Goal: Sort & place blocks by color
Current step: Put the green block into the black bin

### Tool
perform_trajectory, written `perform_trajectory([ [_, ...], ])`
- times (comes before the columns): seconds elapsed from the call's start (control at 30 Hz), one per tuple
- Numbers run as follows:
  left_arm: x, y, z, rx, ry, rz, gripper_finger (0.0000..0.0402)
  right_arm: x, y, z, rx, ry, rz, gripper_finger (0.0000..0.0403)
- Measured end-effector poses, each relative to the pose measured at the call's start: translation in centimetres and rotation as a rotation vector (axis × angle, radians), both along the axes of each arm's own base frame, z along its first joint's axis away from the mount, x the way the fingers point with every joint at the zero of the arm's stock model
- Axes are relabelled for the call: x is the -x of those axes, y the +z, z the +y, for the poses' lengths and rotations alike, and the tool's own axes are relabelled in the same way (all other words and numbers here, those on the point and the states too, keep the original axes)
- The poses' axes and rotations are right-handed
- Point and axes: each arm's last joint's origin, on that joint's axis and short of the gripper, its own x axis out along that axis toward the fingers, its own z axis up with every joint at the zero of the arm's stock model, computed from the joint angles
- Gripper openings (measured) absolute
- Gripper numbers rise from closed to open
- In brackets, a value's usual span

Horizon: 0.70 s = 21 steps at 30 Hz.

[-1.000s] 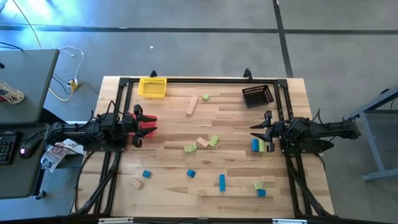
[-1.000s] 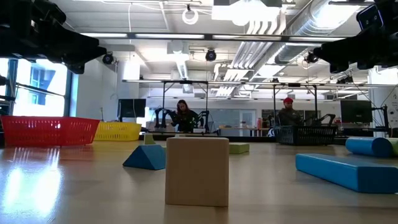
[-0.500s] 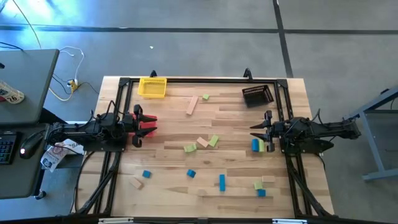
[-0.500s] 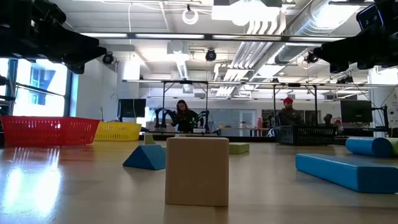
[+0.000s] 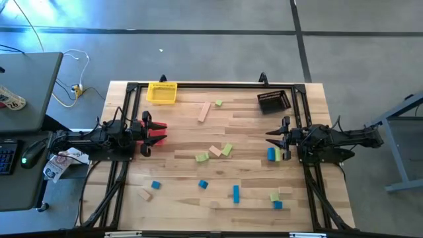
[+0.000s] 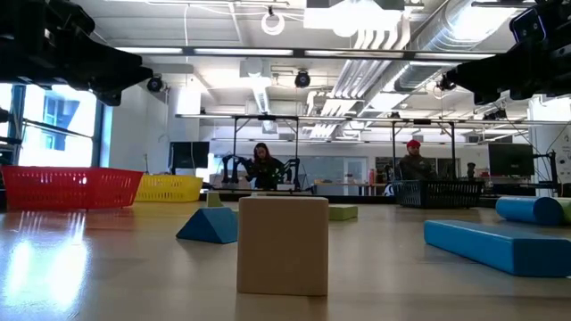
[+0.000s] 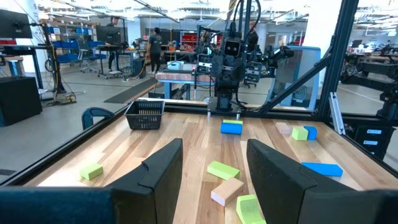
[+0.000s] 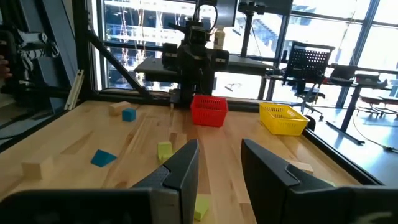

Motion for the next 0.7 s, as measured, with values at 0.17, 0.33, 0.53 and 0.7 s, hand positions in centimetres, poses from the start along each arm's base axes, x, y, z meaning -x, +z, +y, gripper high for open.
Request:
perform_trajectory([
  [0.17, 0.00, 0.00, 0.00, 0.000, 0.000, 0.000, 0.0168, 0.00, 0.00, 0.00, 0.000, 0.000, 0.000, 0.0108],
  [0.33, 0.00, 0.00, 0.00, 0.000, 0.000, 0.000, 0.0168, 0.00, -0.01, 0.00, -0.002, 0.000, 0.000, 0.0108],
  [0.53, 0.01, 0.00, 0.03, 0.001, 0.012, -0.001, 0.0168, 0.01, 0.17, 0.00, -0.111, 0.004, -0.023, 0.0108],
  [0.7, 0.01, 0.01, 0.05, 0.001, 0.017, -0.002, 0.0168, 0.02, 0.43, 0.06, -0.117, 0.027, -0.048, 0.0108],
])
